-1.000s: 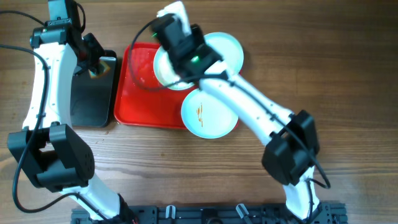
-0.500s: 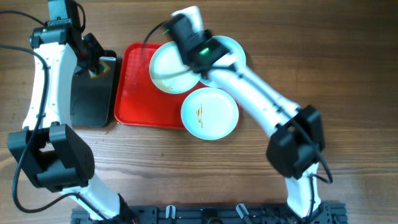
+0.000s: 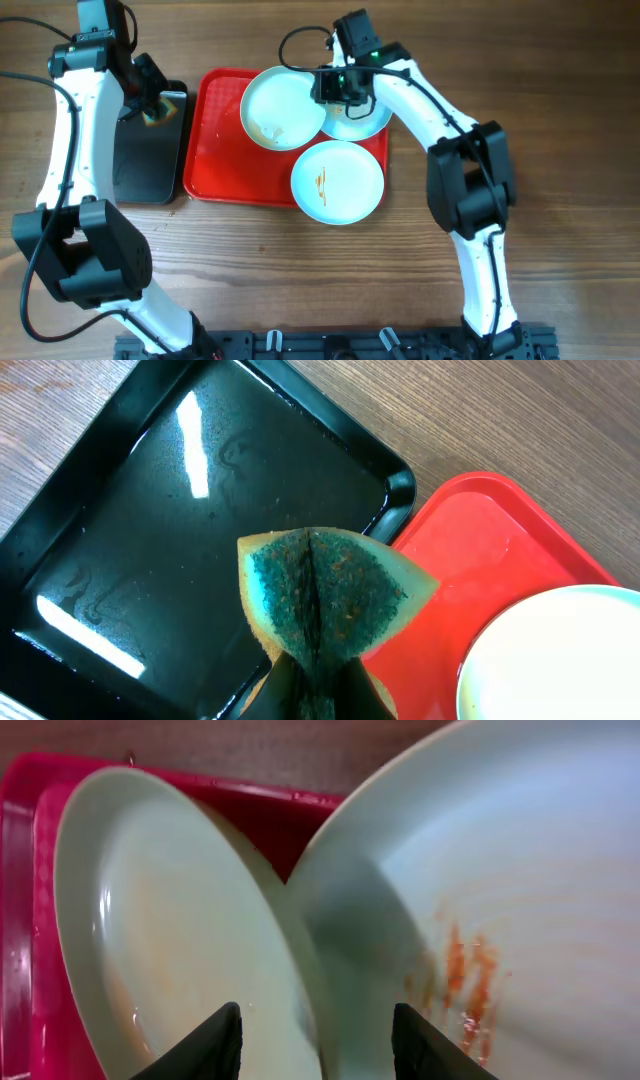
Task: Clean dirty plates on tray and stack at the side
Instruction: 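Lift the cleaned plate with the right gripper off the red tray, then carry the plate right and set it on the table beside the tray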
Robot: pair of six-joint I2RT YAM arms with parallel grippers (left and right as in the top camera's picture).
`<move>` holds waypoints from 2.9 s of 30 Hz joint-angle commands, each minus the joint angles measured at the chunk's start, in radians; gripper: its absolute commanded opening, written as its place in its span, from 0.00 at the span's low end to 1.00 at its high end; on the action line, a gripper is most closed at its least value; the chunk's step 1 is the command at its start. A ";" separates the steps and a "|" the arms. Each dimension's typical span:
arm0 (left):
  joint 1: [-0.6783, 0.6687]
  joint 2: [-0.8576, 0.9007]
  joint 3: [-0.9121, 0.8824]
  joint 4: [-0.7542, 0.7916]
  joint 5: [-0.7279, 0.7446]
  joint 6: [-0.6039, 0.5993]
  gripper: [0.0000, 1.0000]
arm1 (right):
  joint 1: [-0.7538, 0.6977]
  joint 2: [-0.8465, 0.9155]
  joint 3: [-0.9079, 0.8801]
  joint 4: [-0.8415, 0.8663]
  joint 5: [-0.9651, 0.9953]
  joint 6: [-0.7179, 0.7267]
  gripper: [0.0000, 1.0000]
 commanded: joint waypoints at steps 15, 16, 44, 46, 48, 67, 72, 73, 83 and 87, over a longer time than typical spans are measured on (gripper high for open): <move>0.006 0.001 -0.002 0.003 0.010 -0.014 0.05 | 0.005 0.032 0.009 0.025 -0.164 0.014 0.04; 0.006 0.001 -0.002 0.004 0.010 -0.014 0.06 | 0.011 0.007 0.009 0.026 -0.158 0.012 0.04; 0.006 0.001 -0.002 0.012 0.010 -0.014 0.05 | 0.491 -0.176 0.008 0.069 1.244 -0.349 0.04; 0.006 0.001 -0.002 0.011 0.010 -0.014 0.04 | 0.449 -0.226 0.008 -0.005 0.951 -0.285 0.04; 0.006 0.006 -0.002 0.015 0.010 -0.014 0.04 | 0.379 -0.272 0.008 -0.039 0.656 -0.253 0.04; 0.000 0.034 -0.003 0.014 0.043 -0.014 0.04 | -0.597 -0.354 -0.127 -0.398 0.137 -0.075 0.04; 0.000 0.034 -0.003 0.014 0.043 -0.014 0.04 | -0.701 -0.354 -0.412 -0.315 0.145 -0.053 0.04; 0.000 0.034 -0.003 0.014 0.043 -0.014 0.04 | -0.706 -0.354 -0.460 -0.286 0.154 -0.052 0.04; 0.000 0.034 -0.003 0.015 0.043 -0.014 0.04 | -0.715 -0.375 -0.579 -0.194 0.077 -0.117 0.23; 0.000 0.034 -0.003 0.014 0.047 -0.014 0.04 | -0.670 -0.516 -0.573 -0.150 -0.163 -0.138 0.28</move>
